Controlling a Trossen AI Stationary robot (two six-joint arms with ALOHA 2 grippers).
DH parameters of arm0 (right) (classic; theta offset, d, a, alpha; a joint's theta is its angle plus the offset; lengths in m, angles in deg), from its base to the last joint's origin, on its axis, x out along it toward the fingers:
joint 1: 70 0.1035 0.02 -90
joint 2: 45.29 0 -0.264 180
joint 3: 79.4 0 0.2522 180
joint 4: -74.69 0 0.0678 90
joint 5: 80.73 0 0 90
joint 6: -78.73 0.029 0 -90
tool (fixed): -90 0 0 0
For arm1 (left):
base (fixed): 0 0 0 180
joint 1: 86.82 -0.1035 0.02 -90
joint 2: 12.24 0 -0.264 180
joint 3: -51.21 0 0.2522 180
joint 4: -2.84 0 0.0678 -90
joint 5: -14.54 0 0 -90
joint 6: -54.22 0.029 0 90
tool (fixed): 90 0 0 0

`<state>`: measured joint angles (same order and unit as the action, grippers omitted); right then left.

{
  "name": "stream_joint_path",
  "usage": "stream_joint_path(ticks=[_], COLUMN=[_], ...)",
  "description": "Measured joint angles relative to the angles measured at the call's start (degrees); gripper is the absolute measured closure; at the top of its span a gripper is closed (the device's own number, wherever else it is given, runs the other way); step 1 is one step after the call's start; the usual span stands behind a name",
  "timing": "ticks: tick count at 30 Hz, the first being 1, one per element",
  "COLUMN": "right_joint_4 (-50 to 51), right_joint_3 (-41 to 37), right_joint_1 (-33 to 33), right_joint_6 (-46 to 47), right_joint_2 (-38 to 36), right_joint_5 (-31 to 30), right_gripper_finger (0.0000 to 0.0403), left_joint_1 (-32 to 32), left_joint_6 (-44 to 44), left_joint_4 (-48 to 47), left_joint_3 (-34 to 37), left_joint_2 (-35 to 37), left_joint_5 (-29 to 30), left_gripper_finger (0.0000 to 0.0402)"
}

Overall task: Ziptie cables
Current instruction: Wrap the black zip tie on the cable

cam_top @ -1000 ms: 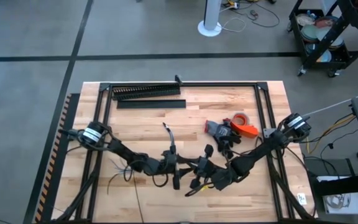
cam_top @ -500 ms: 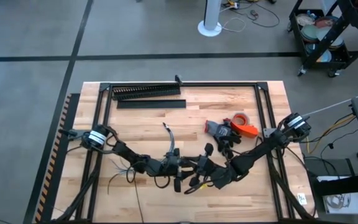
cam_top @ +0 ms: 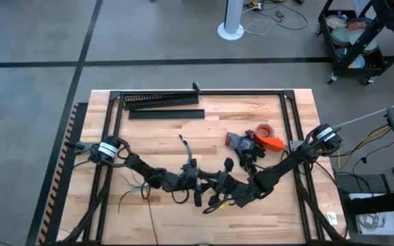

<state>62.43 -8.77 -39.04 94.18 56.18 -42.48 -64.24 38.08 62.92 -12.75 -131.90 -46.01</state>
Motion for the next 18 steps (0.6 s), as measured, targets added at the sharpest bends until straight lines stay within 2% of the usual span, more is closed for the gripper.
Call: stream_joint_path(ticks=[6, 13, 18], right_joint_4=[-0.01, -0.01, -0.01], right_joint_3=[0.00, 0.00, 0.00], right_joint_1=[0.00, 0.00, 0.02], right_joint_6=[0.12, 0.15, 0.39], right_joint_2=[0.00, 0.00, -0.03], right_joint_5=[0.73, 0.71, 0.65], right_gripper_finger=[0.0403, 0.0403, 0.0403], left_joint_1=[0.00, 0.00, 0.14], left_joint_6=[2.11, 2.04, 1.85], left_joint_4=[0.88, 0.06, -1.17], left_joint_3=[0.00, 0.07, 0.45], left_joint_2=[0.00, 0.04, 0.29], left_joint_5=[-1.11, -1.97, -2.59], left_gripper_finger=[0.0286, 0.0391, 0.0400])
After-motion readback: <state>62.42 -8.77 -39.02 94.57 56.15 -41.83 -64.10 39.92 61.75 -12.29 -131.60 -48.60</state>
